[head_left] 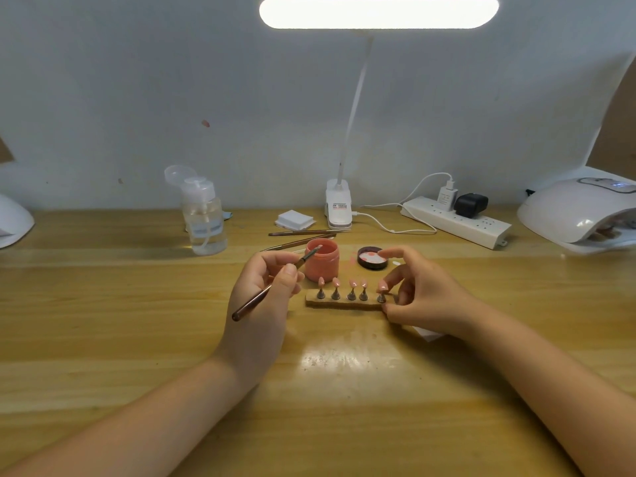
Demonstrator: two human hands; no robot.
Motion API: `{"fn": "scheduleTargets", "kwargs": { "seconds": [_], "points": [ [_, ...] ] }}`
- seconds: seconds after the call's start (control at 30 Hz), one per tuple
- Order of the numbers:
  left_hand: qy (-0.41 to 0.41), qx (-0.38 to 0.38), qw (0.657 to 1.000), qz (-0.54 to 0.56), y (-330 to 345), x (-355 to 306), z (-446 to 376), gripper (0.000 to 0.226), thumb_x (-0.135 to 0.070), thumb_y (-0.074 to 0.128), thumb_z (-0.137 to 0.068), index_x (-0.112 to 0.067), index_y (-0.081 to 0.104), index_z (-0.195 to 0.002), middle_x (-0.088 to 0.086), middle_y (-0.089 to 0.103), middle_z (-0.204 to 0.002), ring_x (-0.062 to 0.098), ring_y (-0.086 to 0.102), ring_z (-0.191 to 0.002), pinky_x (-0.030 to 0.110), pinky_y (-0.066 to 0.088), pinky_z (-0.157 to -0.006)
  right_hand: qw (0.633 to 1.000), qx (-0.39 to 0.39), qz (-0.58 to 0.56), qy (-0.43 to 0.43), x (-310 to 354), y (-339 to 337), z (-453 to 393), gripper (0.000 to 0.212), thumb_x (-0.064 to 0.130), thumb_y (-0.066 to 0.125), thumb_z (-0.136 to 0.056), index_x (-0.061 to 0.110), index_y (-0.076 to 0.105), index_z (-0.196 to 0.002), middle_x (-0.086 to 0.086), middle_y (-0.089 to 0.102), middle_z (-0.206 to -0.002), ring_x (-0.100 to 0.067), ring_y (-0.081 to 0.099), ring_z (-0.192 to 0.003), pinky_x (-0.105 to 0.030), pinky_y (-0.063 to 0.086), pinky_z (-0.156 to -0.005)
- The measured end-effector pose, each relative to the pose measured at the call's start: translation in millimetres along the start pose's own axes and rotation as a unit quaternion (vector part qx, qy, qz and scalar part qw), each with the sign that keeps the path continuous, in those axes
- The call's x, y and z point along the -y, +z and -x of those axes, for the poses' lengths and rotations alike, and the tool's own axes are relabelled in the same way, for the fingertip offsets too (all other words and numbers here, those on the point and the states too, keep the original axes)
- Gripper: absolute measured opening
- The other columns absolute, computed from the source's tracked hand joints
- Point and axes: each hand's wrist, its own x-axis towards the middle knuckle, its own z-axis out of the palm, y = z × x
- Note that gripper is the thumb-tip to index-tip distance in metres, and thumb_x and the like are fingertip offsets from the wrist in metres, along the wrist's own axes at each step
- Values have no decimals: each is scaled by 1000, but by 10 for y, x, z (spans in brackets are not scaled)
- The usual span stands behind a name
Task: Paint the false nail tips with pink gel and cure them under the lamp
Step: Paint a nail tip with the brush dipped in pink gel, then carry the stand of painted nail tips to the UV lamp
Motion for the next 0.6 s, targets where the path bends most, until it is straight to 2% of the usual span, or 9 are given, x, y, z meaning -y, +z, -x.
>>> {"fn": "scheduleTargets", "kwargs": {
  "seconds": [0.1,0.17,0.23,0.37,0.47,0.6],
  "points": [
    [1,-1,1000,3,-7,6,-4,8,-24,56,-96,-25,63,-100,-4,68,-88,12,65,-87,29,53,-81,1000,8,-6,0,40,-5,17,78,15,80,-64,37,39,-126,4,64,-92,-13,63,-70,-30,58,-64],
    [4,-4,1000,3,-15,0,-3,18,-34,54,-86,-25,63,-100,-8,69,-86,10,65,-86,26,52,-80,1000,8,-9,-3,67,-23,29,80,16,80,-61,37,39,-126,3,64,-91,-15,64,-70,-31,58,-64],
    [7,-7,1000,7,-20,-6,-2,23,-35,52,-82,-25,63,-100,-10,69,-85,8,64,-84,24,51,-79,1000,3,-16,-6,92,-50,38,81,16,80,-60,36,38,-126,2,65,-90,-14,63,-69,-30,58,-63],
    [14,-18,1000,22,3,-59,-19,23,-35,53,-83,-23,64,-100,-13,69,-83,8,64,-83,22,49,-77,999,-29,-42,-9,121,-136,56,79,14,80,-60,33,38,-125,4,67,-86,-14,63,-66,-28,57,-60],
    [19,-32,998,51,33,-188,-73,9,-23,56,-95,-23,64,-98,-11,70,-81,7,64,-79,24,49,-78,995,-70,-74,-8,113,-236,62,79,8,79,-62,31,38,-126,3,68,-85,-13,62,-64,-28,57,-60],
    [22,-24,995,97,115,-408,-100,16,-14,52,-97,-21,65,-95,-9,70,-76,7,64,-75,28,51,-78,987,-127,-100,-4,87,-447,75,77,5,80,-65,28,38,-125,8,70,-85,-14,63,-65,-31,58,-62]
  ]
}}
